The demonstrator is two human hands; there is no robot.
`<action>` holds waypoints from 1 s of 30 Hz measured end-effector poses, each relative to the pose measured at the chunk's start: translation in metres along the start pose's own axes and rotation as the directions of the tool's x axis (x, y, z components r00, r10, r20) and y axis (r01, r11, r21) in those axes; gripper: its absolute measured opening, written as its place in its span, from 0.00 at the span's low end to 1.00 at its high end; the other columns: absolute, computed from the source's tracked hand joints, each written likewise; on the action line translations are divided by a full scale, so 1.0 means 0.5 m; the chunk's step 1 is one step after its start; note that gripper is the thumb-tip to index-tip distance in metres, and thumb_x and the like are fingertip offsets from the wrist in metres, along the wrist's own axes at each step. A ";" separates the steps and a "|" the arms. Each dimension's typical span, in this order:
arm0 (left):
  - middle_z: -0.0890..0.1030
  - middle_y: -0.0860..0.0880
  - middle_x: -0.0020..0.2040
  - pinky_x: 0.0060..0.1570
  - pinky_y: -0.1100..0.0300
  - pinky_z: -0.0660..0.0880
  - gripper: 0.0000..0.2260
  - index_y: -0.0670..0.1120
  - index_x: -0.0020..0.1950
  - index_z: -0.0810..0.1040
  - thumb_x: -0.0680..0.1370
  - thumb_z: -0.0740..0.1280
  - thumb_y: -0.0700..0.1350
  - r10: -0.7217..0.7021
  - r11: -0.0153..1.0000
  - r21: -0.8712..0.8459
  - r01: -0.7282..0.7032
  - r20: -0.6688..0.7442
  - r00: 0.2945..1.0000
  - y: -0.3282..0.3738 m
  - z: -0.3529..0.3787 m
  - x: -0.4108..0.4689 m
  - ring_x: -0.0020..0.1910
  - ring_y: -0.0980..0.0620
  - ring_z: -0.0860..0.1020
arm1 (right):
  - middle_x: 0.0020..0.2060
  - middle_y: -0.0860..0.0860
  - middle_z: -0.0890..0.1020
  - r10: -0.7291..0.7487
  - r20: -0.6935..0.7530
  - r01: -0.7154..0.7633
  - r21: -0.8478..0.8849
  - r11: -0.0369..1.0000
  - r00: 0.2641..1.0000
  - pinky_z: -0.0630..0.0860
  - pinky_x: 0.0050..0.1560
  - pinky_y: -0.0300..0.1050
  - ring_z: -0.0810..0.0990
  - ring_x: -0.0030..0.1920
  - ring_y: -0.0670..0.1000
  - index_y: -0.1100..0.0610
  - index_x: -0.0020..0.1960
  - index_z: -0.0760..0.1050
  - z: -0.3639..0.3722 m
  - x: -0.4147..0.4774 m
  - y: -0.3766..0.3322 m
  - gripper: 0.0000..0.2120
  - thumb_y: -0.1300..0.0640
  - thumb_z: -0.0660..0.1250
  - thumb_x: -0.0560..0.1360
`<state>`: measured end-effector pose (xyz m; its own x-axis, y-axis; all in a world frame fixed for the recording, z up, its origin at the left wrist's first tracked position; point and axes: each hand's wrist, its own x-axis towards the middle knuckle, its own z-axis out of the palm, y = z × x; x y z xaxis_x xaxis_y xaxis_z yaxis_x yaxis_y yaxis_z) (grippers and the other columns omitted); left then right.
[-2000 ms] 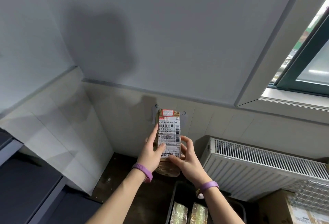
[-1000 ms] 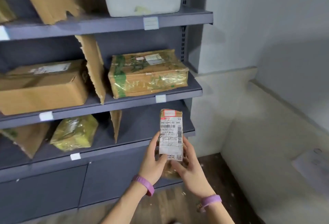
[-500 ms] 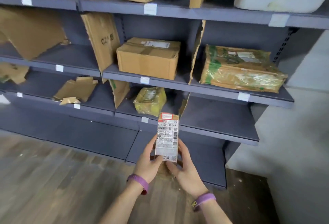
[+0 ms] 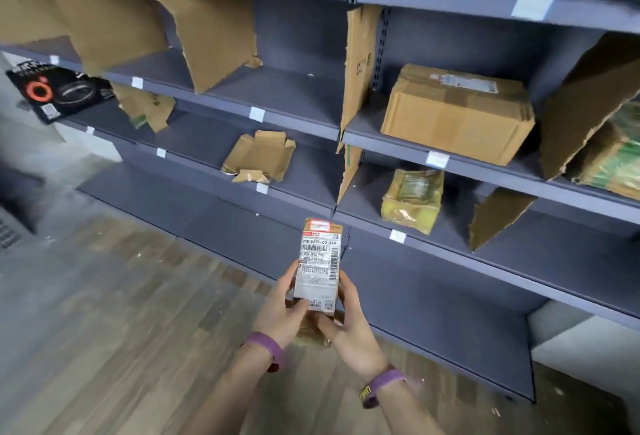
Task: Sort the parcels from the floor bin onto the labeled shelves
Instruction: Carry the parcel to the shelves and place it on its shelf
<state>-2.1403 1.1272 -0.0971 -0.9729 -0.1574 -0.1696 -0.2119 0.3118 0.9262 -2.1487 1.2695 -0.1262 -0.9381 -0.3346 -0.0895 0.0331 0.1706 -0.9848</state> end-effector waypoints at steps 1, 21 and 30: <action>0.76 0.54 0.63 0.60 0.63 0.70 0.26 0.54 0.72 0.65 0.77 0.61 0.35 -0.012 1.000 -0.016 0.012 -0.020 1.000 -0.008 -0.029 0.009 0.61 0.56 0.74 | 0.64 0.34 0.72 0.004 0.018 -0.004 0.004 1.000 1.000 0.71 0.60 0.29 0.73 0.61 0.31 0.46 0.75 0.54 0.028 0.019 -0.006 0.35 0.69 0.63 0.76; 0.77 0.40 0.57 0.58 0.50 0.75 0.26 0.51 0.67 0.72 0.74 0.59 0.29 -0.127 0.979 0.133 0.152 -0.181 0.975 -0.106 -0.389 0.388 0.53 0.44 0.79 | 0.62 0.32 0.72 0.090 0.149 -0.102 0.076 0.992 0.985 0.71 0.62 0.31 0.72 0.63 0.32 0.40 0.73 0.53 0.338 0.502 -0.058 0.38 0.71 0.60 0.74; 0.78 0.49 0.52 0.38 0.79 0.70 0.27 0.52 0.69 0.69 0.75 0.59 0.28 -0.136 0.968 0.182 0.172 -0.194 0.972 -0.115 -0.486 0.556 0.47 0.53 0.76 | 0.60 0.29 0.70 0.122 0.170 -0.140 0.098 0.985 0.978 0.69 0.58 0.24 0.70 0.59 0.25 0.44 0.75 0.52 0.397 0.689 -0.084 0.39 0.72 0.60 0.73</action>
<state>-2.3759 0.8379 -0.1159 -0.8983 -0.3770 -0.2259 -0.3896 0.4453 0.8062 -2.4046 0.9634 -0.1454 -0.8546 -0.4640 -0.2331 0.1976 0.1246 -0.9723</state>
